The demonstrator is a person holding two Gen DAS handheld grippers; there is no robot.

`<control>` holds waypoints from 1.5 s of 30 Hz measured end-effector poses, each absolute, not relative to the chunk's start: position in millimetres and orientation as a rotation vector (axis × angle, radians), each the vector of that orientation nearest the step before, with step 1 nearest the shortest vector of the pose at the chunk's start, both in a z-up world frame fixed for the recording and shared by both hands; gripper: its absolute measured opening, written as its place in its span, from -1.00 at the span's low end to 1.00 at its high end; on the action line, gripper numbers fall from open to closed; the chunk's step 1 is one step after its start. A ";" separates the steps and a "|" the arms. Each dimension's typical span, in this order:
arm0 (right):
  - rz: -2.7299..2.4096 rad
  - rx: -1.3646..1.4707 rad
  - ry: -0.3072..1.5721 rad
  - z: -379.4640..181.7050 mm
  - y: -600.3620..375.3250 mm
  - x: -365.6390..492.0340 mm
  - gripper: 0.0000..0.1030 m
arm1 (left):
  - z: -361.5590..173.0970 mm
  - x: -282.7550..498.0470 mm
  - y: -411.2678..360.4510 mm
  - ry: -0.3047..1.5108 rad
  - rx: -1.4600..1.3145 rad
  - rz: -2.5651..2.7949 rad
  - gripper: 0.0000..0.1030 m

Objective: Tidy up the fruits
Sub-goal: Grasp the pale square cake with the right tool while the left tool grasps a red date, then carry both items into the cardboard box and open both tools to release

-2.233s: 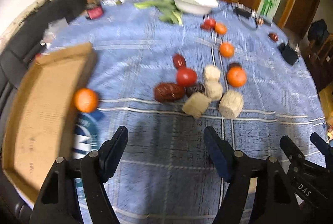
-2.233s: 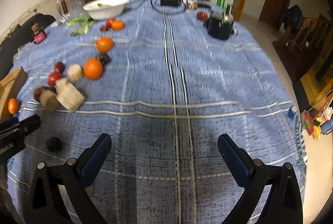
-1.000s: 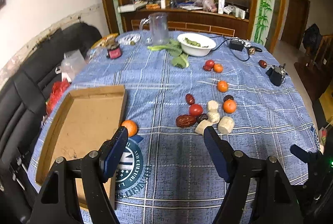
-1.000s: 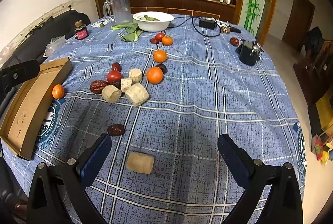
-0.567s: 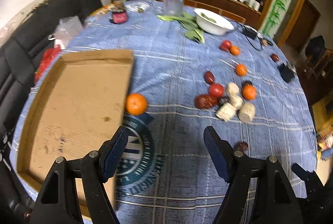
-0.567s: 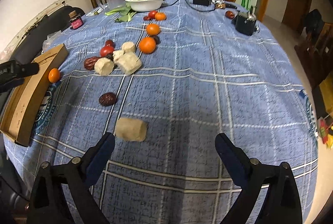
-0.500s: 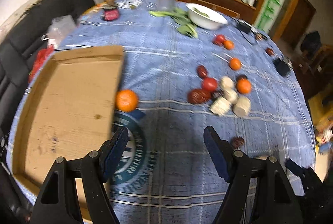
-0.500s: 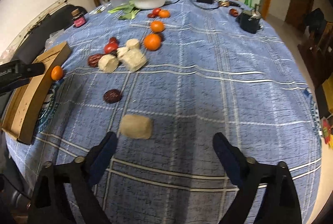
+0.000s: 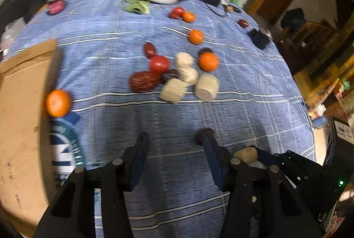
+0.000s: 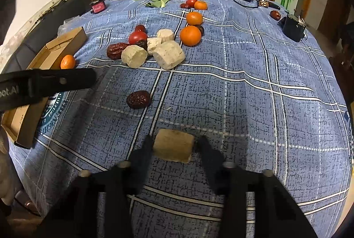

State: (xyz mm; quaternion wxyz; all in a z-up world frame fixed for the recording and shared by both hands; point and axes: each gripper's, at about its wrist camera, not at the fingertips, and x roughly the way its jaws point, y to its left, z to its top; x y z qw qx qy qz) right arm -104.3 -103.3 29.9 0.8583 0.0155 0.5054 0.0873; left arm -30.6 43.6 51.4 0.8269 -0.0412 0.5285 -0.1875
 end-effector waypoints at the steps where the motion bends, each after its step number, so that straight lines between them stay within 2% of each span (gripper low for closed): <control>1: 0.185 0.038 1.063 29.9 -105.1 -105.0 -0.27 | 48.7 -29.5 37.4 1.129 -0.084 -0.427 -0.08; 6: 0.177 0.019 1.069 31.2 -111.5 -111.2 -0.33 | 35.3 -26.1 8.0 1.145 -0.015 -0.500 -0.13; 8: 0.178 0.021 1.072 31.3 -114.4 -113.2 -0.34 | 27.3 -24.5 -2.7 1.157 0.019 -0.516 -0.26; 10: 0.179 0.020 1.074 31.8 -116.1 -114.7 -0.35 | 19.5 -23.8 -8.2 1.179 0.042 -0.520 -0.53; 18: 0.209 0.030 1.068 39.8 -113.2 -115.2 -0.35 | 29.5 -32.2 6.4 1.144 0.036 -0.480 -0.54; 24: 0.298 0.026 1.035 59.5 -84.1 -105.4 -0.35 | 60.1 -35.2 62.8 1.088 -0.068 -0.387 -0.54; 31: 0.475 0.003 0.998 83.6 -3.6 -84.3 -0.35 | 89.3 -33.9 176.1 1.022 -0.163 -0.172 -0.54; 38: 0.595 -0.010 0.977 98.6 87.5 -51.3 -0.34 | 76.1 -17.2 275.5 1.050 -0.194 0.003 -0.53; 45: 0.625 -0.052 1.005 83.5 170.2 -11.6 -0.34 | 49.6 13.2 333.6 1.098 -0.201 0.055 -0.53</control>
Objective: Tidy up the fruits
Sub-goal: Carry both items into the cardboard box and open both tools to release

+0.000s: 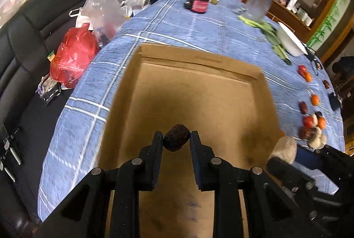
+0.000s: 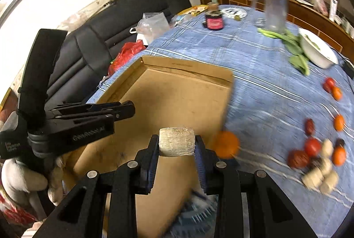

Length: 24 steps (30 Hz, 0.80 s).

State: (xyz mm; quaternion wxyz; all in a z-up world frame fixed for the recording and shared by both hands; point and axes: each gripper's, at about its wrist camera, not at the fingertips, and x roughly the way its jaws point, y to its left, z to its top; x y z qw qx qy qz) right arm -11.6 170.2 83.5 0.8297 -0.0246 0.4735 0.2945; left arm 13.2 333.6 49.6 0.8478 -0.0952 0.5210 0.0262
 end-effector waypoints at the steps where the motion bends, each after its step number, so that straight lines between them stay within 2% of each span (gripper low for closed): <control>1: 0.625 -0.057 1.013 80.0 179.1 -8.0 -0.34 | 46.1 18.0 338.5 1.104 -0.201 0.056 -0.53; 14: 0.600 -0.098 1.070 47.6 225.7 16.6 -0.33 | 30.3 39.8 356.6 1.128 -0.193 0.032 -0.53; 16: 0.601 -0.106 1.067 48.1 228.5 17.2 -0.32 | 30.8 39.6 357.4 1.128 -0.202 0.029 -0.47; 17: 0.604 -0.106 1.069 48.1 229.8 17.8 -0.30 | 31.4 39.3 357.7 1.127 -0.208 0.029 -0.42; 19: 0.607 -0.104 1.063 50.2 230.3 17.1 -0.11 | 33.6 37.8 358.7 1.123 -0.221 0.031 -0.24; 21: 0.610 -0.098 1.048 55.4 228.4 14.3 0.03 | 36.7 35.9 359.6 1.117 -0.232 0.036 -0.21; 24: 0.611 -0.097 1.022 66.1 222.5 9.6 0.03 | 43.5 31.7 359.1 1.104 -0.242 0.048 -0.20</control>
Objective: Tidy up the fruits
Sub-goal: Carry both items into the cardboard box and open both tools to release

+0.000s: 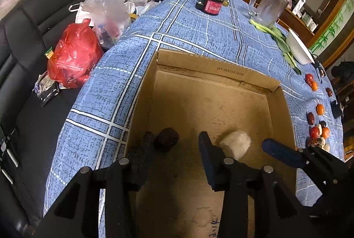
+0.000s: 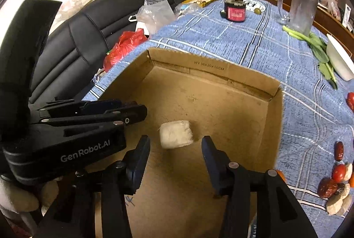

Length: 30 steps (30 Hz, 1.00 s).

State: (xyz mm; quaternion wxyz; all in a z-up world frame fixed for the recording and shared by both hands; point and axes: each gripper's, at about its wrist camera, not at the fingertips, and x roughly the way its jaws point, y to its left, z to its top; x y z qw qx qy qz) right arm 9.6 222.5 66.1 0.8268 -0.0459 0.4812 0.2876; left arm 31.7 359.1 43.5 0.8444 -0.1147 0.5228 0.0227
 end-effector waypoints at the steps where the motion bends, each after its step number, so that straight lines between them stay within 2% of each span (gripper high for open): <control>1: 0.610 -0.093 1.012 70.3 219.0 8.1 0.03 | 46.5 29.6 358.3 1.098 -0.248 0.050 -0.20; 8: 0.532 0.007 0.964 94.9 148.7 -4.1 0.03 | 66.5 10.7 345.2 1.054 -0.292 0.051 -0.13; 15: 0.432 0.070 1.046 66.1 81.4 -9.1 0.02 | 65.3 -9.3 313.6 1.062 -0.292 0.024 -0.12; 20: 0.479 0.018 1.057 53.8 87.0 -15.1 0.02 | 57.0 -21.5 302.8 1.095 -0.304 0.025 -0.12; 30: 0.558 -0.279 0.969 25.8 134.8 -8.6 0.01 | 61.5 -36.5 303.7 1.096 -0.301 0.023 -0.12</control>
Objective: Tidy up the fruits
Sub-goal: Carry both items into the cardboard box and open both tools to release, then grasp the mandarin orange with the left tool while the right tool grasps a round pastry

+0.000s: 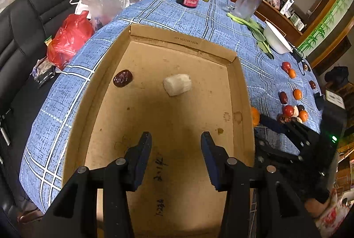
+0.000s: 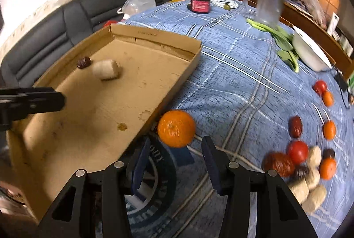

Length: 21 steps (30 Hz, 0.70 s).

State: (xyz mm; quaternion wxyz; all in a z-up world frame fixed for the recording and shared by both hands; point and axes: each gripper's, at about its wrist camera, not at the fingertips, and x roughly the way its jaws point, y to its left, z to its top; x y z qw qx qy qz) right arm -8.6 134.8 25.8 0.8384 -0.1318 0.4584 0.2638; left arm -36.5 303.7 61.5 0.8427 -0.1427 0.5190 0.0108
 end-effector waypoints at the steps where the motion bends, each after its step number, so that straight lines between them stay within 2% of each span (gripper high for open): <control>1: 0.561 -0.279 0.963 24.1 134.6 -6.8 -0.08 | 61.3 -36.9 303.5 1.098 -0.301 0.021 -0.12; 4: 0.568 -0.241 0.975 24.5 133.8 -0.7 -0.24 | 60.5 -36.4 300.4 1.103 -0.301 0.017 -0.12; 12: 0.521 -0.100 1.027 34.7 98.4 -13.9 -0.26 | 63.2 -23.3 269.7 1.105 -0.282 -0.063 -0.12; 21: 0.455 0.020 1.092 26.5 35.8 -46.6 -0.23 | 59.3 -12.8 192.9 1.131 -0.200 -0.227 -0.13</control>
